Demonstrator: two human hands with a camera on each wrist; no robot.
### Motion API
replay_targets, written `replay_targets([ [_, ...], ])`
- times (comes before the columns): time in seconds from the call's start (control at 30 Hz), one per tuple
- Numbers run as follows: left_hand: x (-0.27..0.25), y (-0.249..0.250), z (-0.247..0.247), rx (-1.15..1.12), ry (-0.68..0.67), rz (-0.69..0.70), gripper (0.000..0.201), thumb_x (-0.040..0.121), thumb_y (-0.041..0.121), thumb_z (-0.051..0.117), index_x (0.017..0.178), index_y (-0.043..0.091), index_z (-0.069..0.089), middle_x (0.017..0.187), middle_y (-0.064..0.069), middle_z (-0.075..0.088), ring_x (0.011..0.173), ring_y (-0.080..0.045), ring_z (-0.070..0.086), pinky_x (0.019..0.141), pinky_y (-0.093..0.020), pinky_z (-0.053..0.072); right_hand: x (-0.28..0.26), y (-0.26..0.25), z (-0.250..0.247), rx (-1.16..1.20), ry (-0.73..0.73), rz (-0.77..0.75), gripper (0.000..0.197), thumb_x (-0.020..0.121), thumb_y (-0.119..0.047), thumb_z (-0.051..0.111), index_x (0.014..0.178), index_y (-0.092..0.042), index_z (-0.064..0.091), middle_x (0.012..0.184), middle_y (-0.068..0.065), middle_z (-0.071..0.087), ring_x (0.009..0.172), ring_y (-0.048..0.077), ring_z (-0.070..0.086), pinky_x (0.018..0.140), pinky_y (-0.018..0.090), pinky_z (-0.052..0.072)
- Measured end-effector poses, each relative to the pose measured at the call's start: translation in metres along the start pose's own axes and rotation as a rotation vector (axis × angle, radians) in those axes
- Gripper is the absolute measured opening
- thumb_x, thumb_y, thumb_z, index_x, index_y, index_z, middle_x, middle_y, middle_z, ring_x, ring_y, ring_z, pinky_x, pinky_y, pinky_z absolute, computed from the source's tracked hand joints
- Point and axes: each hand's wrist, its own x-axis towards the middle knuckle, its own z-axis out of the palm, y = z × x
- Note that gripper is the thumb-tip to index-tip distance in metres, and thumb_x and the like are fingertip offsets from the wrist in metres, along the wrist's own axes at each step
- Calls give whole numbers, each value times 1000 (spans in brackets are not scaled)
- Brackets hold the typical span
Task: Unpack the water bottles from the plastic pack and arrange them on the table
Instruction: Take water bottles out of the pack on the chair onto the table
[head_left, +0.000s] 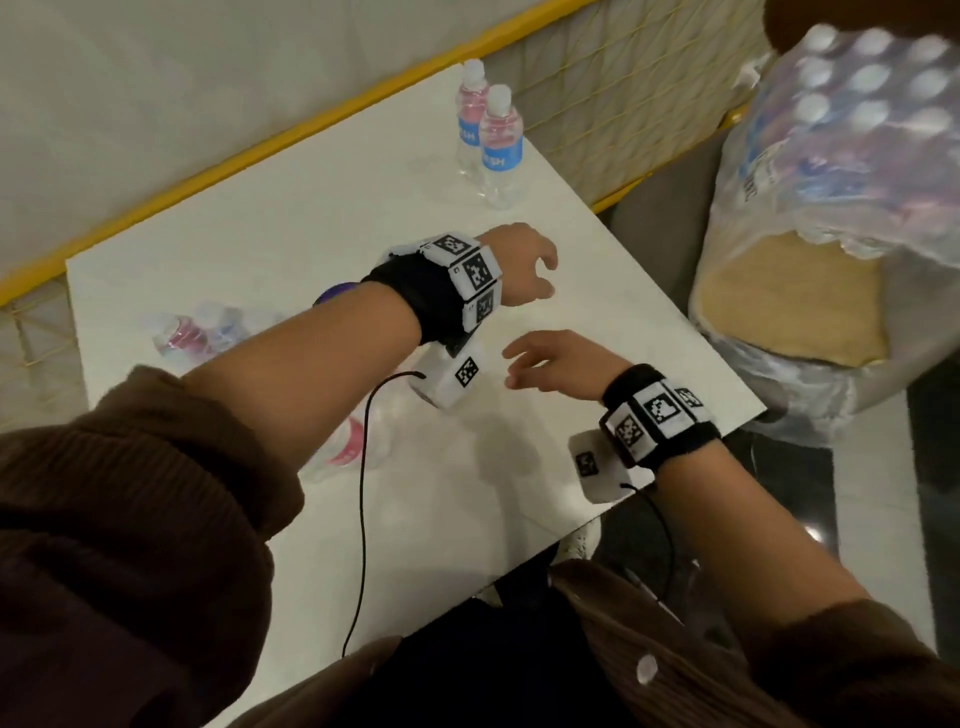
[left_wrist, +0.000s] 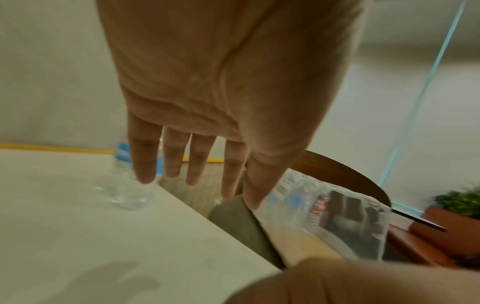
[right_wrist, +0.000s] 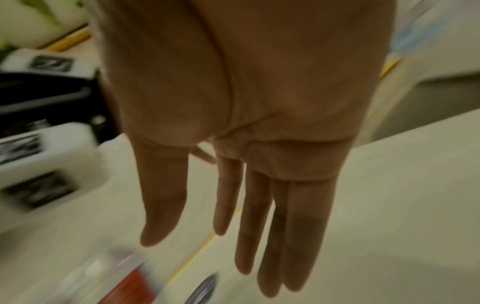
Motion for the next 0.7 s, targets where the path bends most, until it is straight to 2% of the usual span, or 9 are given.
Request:
replay_targets([
  [0.13, 44, 81, 23, -73, -8, 170, 38, 92, 29, 55, 129, 22, 56, 147, -15, 36, 140, -27, 30, 112, -33, 27, -37, 65, -74, 306, 245, 95, 18, 85, -15, 66, 98, -25, 59, 99, -1, 66, 93, 15, 59, 87, 32, 47],
  [0.23, 71, 140, 35, -49, -37, 213, 43, 92, 30, 54, 135, 26, 51, 156, -23, 6, 147, -33, 2, 119, -35, 8, -58, 106, -116, 456, 438, 143, 28, 84, -2, 61, 89, -29, 61, 86, -5, 64, 83, 14, 58, 77, 30, 47],
  [0.3, 85, 168, 35, -37, -12, 215, 46, 92, 32, 53, 138, 26, 48, 157, -22, -2, 146, -35, -4, 119, -36, 3, -66, 127, -140, 518, 563, 153, 28, 85, 5, 56, 94, -22, 61, 85, -4, 63, 81, 18, 59, 75, 32, 48],
  [0.4, 105, 188, 34, -86, 28, 194, 53, 90, 31, 56, 141, 24, 42, 158, -17, -5, 145, -36, 6, 119, -37, 14, -71, 142, -174, 556, 686, 196, 33, 89, 1, 52, 120, -11, 54, 95, 1, 61, 85, 16, 60, 79, 34, 50],
  [0.47, 118, 190, 34, -120, 90, 186, 58, 87, 30, 60, 140, 18, 40, 158, -11, -6, 141, -33, 26, 113, -38, 29, -67, 144, -196, 512, 753, 257, 45, 89, -9, 56, 133, -12, 46, 111, 6, 57, 97, 20, 60, 88, 38, 50],
  [0.53, 128, 188, 34, -164, 131, 182, 61, 87, 28, 61, 141, 15, 34, 158, -7, -2, 137, -28, 36, 109, -36, 35, -66, 144, -217, 299, 730, 424, 59, 89, -36, 56, 142, -17, 39, 133, 11, 51, 117, 29, 53, 102, 41, 42],
  [0.6, 134, 184, 34, -206, 143, 191, 68, 88, 26, 60, 146, 18, 25, 159, -4, 0, 137, -24, 37, 108, -35, 36, -71, 144, -228, 88, 658, 530, 75, 85, -57, 51, 147, -19, 30, 148, 10, 38, 132, 29, 42, 106, 33, 35],
  [0.63, 136, 182, 34, -219, 147, 205, 71, 88, 25, 60, 147, 19, 22, 159, -2, 2, 135, -22, 39, 107, -35, 38, -74, 143, -232, -52, 648, 537, 69, 89, -50, 51, 148, -22, 26, 151, 10, 33, 134, 29, 39, 102, 30, 36],
  [0.7, 140, 178, 35, -229, 156, 230, 74, 86, 25, 60, 148, 22, 19, 159, -1, 4, 133, -21, 42, 106, -37, 39, -81, 144, -236, -222, 648, 493, 69, 90, -14, 53, 147, -38, 21, 150, 15, 34, 127, 34, 47, 94, 36, 44],
])
